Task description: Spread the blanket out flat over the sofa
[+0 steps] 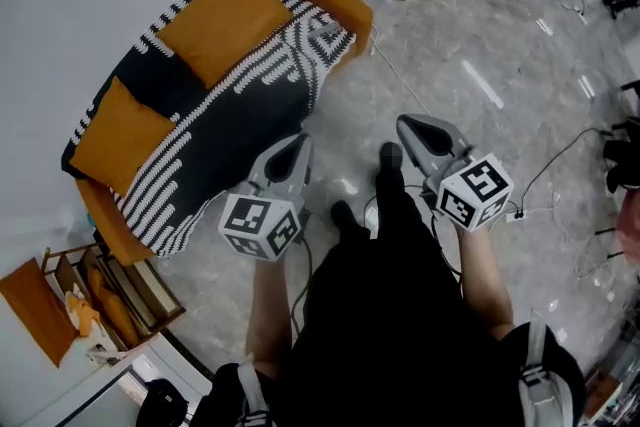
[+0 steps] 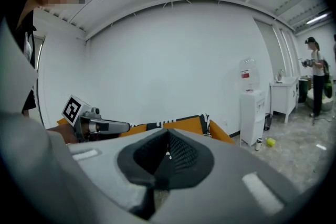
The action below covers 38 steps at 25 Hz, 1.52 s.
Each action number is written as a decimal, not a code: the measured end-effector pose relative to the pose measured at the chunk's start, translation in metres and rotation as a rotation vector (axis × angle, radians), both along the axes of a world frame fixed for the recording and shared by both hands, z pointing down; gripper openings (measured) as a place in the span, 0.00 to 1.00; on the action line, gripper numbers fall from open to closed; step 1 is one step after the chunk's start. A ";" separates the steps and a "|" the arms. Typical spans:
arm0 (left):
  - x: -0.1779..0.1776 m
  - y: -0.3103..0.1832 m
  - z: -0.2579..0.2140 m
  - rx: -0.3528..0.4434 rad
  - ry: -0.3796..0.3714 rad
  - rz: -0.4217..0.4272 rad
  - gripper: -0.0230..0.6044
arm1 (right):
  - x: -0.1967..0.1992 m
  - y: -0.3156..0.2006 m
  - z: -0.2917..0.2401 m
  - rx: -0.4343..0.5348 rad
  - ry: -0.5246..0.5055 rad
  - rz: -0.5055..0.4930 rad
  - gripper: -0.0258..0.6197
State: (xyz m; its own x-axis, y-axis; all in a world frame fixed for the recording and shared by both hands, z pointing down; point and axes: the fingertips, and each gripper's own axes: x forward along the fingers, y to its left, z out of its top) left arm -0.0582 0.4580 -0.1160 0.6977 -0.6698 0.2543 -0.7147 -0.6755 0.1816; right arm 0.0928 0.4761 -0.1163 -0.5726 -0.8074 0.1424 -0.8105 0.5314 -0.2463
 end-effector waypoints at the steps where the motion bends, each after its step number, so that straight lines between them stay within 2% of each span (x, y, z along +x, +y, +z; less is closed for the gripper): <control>1: 0.003 -0.005 0.000 -0.003 0.001 -0.002 0.05 | 0.003 -0.006 0.001 -0.006 -0.003 -0.003 0.05; 11: 0.050 -0.067 -0.009 -0.006 -0.038 -0.031 0.05 | 0.031 -0.084 -0.006 -0.001 -0.038 -0.097 0.05; 18: 0.090 -0.115 -0.019 0.000 -0.049 -0.113 0.05 | 0.069 -0.148 -0.014 0.016 -0.050 -0.196 0.05; 26: 0.137 -0.155 0.000 -0.031 -0.055 -0.214 0.05 | 0.113 -0.208 0.004 -0.010 -0.054 -0.293 0.05; 30: 0.145 -0.166 0.010 -0.059 -0.066 -0.256 0.05 | 0.126 -0.233 0.019 -0.063 -0.057 -0.300 0.05; 38: 0.128 -0.185 0.027 -0.111 -0.066 -0.322 0.05 | 0.125 -0.263 0.042 -0.142 -0.065 -0.307 0.05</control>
State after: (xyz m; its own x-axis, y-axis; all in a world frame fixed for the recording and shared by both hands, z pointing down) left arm 0.0701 0.2728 -0.0888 0.4346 -0.8187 0.3753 -0.9006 -0.3923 0.1872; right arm 0.2177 0.2130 -0.0738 -0.7974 -0.5707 0.1962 -0.5982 0.7046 -0.3816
